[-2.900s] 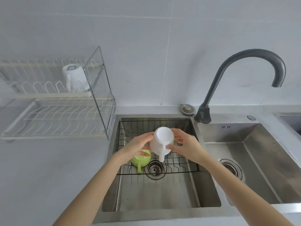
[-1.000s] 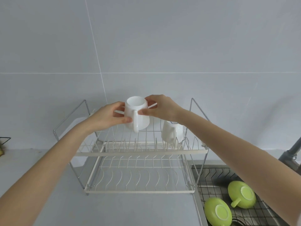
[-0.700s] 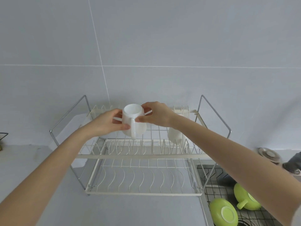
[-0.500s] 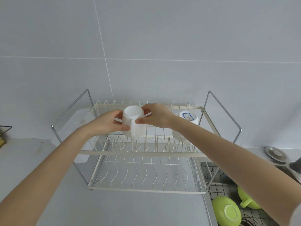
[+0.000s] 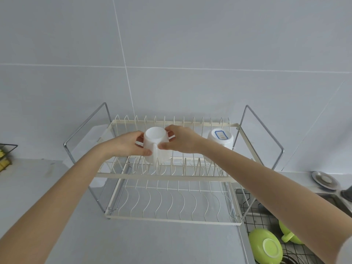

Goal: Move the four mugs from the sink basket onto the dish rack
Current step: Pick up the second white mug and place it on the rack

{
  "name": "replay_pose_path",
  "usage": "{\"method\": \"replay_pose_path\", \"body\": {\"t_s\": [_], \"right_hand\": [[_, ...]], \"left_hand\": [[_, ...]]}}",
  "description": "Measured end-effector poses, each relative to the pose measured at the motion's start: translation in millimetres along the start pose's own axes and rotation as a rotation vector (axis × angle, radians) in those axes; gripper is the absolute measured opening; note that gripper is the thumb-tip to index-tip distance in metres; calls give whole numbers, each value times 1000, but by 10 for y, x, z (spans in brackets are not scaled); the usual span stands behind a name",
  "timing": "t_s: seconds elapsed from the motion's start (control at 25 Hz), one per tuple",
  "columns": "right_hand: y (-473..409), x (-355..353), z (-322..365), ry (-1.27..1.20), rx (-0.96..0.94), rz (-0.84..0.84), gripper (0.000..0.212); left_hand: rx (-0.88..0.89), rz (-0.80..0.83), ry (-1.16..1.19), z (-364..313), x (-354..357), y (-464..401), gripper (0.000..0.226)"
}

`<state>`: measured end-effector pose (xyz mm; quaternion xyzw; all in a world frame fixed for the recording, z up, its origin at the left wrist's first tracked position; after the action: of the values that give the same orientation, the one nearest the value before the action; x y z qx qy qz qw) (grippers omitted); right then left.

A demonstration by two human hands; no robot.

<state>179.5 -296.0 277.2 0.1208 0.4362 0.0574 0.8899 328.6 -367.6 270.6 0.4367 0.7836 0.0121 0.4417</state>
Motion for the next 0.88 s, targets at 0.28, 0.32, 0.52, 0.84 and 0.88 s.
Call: {"method": "replay_pose_path", "body": {"t_s": [0.28, 0.32, 0.52, 0.84, 0.88], "right_hand": [[309, -141, 32, 242, 6, 52, 62], [383, -179, 42, 263, -2, 43, 60], [842, -376, 75, 380, -17, -10, 56], [1724, -705, -177, 455, 14, -119, 55], [1830, -738, -241, 463, 26, -122, 55]], "left_hand": [[-47, -77, -198, -220, -106, 224, 61], [-42, -98, -241, -280, -114, 275, 60], [-55, -195, -470, -672, -37, 549, 57], [65, -303, -610, -1537, 405, 864, 59], [73, -300, -619, -1640, 480, 870, 58]]}}
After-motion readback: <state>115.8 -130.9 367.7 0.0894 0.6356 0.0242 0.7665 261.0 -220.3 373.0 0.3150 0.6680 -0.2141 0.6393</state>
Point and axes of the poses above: each hand's wrist, its own y-axis away from the middle knuckle, its own x-axis out of the palm, z = x × y, the point moved 2 cm from there along -y, towards the middle knuckle, and after that the axes turned 11 degrees about z, right-handed, at the moved point
